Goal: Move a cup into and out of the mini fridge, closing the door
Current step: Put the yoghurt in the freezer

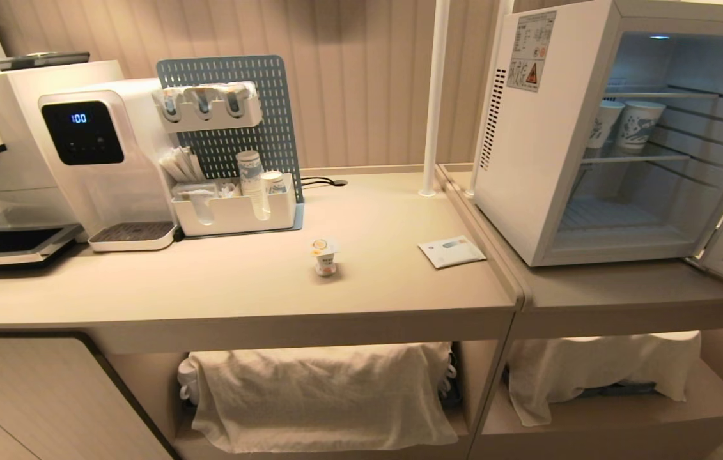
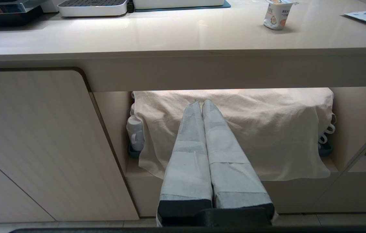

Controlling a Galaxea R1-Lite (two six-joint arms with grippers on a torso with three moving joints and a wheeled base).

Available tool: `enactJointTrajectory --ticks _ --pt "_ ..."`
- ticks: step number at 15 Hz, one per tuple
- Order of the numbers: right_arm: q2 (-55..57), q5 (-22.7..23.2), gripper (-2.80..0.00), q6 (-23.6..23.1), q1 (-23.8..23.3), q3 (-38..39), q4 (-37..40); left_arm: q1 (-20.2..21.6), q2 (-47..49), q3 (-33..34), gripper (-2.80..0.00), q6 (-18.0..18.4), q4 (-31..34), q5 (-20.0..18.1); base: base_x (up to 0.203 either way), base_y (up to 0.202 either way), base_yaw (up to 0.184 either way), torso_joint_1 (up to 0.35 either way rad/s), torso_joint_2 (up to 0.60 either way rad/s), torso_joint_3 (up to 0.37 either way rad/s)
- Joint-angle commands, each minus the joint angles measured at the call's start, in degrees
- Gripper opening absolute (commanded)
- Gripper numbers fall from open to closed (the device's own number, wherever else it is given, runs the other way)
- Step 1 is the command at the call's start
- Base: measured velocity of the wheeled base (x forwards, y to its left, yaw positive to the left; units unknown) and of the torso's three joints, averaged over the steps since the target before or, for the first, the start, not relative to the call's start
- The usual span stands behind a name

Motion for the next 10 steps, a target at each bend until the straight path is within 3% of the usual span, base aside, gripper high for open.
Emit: enactJointTrajectory --ticks 1,3,6,10 --pt "0.21 0.03 -2.80 0.27 -0.24 0.53 0.00 0.00 0.00 0.00 -2.80 0.08 0.00 -0.01 0.000 0.000 0.000 0.000 0.00 0.000" --pt "0.28 -0.22 -2.80 2.50 -0.50 0.56 0.22 0.00 0.00 0.00 -2.80 0.11 0.00 -0.01 0.000 0.000 0.000 0.000 0.00 0.000" --pt "-4.66 0.82 -2.80 -0.88 -7.77 0.19 3.87 0.00 0.00 0.00 -2.80 0.09 0.00 -0.01 0.000 0.000 0.000 0.000 0.00 0.000" --pt "-16.67 1.46 -2.80 -1.89 -7.73 0.28 4.19 0.00 0.00 0.00 -2.80 0.02 -0.09 -0.01 0.000 0.000 0.000 0.000 0.00 0.000"
